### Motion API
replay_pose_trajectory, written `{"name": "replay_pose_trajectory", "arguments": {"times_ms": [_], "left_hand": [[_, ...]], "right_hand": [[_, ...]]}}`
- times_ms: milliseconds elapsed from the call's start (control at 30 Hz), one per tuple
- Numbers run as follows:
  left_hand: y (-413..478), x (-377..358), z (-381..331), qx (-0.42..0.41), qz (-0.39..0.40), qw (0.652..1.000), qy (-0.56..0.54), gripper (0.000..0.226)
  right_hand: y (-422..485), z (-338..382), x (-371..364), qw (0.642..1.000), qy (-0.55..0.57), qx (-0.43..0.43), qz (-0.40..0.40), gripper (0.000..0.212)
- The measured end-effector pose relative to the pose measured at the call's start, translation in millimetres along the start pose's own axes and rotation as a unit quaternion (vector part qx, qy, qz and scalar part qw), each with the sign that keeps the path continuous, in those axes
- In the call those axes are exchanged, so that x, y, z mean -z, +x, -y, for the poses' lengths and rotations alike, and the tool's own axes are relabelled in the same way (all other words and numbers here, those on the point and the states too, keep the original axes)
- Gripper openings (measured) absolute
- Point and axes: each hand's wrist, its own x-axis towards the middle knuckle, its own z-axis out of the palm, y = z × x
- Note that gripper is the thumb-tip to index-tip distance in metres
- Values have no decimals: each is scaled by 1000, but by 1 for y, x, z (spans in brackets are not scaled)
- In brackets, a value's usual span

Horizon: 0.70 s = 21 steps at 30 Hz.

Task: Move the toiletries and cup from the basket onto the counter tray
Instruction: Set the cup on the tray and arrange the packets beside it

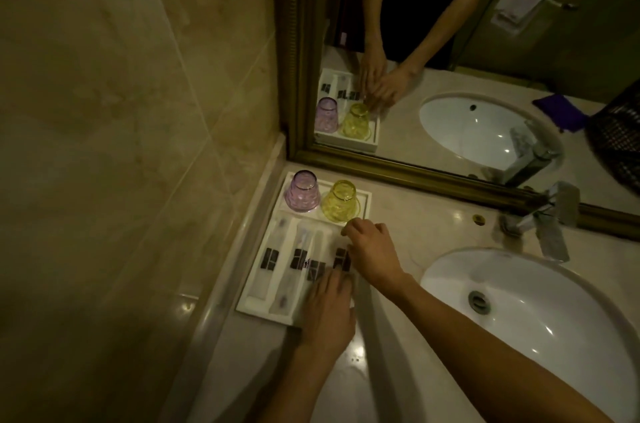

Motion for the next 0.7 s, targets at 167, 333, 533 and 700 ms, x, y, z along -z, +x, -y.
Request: {"name": "replay_pose_trajectory", "arguments": {"times_ms": [167,333,533,700], "left_hand": [[13,-2,1,4,22,999,39,70],[10,1,4,-15,26,998,55,68],[-12,25,39,11,-60,997,51,63],[-29,20,73,15,-2,997,71,73]], "right_hand": [[-1,-3,0,989,10,-7,149,43],[0,0,4,987,8,-1,158,46],[-15,14,0,993,29,-2,117,58],[-23,44,-13,989,21,53,139,91]]}}
